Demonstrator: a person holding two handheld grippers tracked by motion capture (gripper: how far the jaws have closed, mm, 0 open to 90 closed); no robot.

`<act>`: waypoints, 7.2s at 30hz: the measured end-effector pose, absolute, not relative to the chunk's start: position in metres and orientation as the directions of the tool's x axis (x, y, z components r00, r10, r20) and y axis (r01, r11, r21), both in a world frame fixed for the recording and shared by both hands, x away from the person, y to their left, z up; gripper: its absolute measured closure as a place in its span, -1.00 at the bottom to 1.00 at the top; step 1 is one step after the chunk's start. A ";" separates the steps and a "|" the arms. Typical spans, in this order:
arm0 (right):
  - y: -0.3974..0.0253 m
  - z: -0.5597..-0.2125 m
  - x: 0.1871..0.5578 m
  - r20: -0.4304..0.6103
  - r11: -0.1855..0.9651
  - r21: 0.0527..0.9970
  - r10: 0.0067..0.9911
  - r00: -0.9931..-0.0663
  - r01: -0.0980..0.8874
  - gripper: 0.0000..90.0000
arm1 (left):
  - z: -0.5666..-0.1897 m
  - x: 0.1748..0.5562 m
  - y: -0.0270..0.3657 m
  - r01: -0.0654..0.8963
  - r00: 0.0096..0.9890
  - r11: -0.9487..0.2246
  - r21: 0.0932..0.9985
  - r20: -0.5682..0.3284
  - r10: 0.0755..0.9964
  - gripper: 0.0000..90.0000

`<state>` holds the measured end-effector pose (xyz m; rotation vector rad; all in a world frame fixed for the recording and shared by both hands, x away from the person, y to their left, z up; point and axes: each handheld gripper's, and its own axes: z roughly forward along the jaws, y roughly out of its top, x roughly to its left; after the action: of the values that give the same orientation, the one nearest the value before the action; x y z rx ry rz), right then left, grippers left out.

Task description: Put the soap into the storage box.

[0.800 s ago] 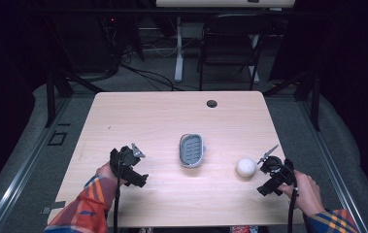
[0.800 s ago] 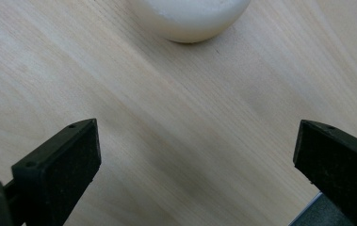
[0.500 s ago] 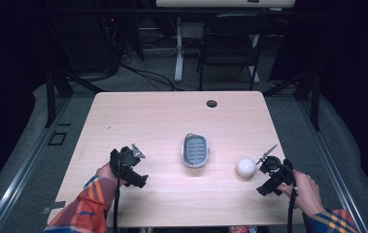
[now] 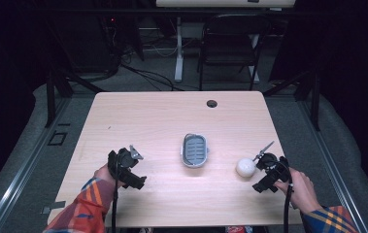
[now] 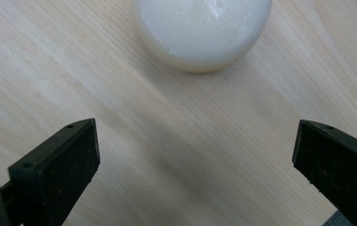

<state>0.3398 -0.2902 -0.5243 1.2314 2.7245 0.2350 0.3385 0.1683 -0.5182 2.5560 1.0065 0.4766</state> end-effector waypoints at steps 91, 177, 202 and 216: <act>-0.246 -0.534 0.386 -0.117 0.761 0.144 0.647 -0.753 0.632 -0.48 | -0.520 0.338 0.167 0.581 0.699 -0.694 0.425 0.177 0.693 -0.98; -0.155 -0.478 0.412 -0.218 0.875 0.208 0.477 -0.852 0.437 -0.48 | -0.521 0.338 0.167 0.579 0.702 -0.699 0.419 0.178 0.689 -0.98; -0.119 -0.467 0.429 -0.216 0.894 0.215 0.436 -0.874 0.392 -0.48 | -0.520 0.338 0.166 0.577 0.708 -0.701 0.418 0.172 0.685 -0.98; -0.088 -0.475 0.444 -0.190 0.907 0.179 0.412 -0.891 0.381 -0.48 | -0.520 0.338 0.165 0.572 0.711 -0.705 0.419 0.174 0.681 -0.98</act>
<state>0.4443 -0.0881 -0.4752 0.6002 2.8464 0.2018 0.3378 0.1652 -0.5200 2.5837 0.9789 0.4551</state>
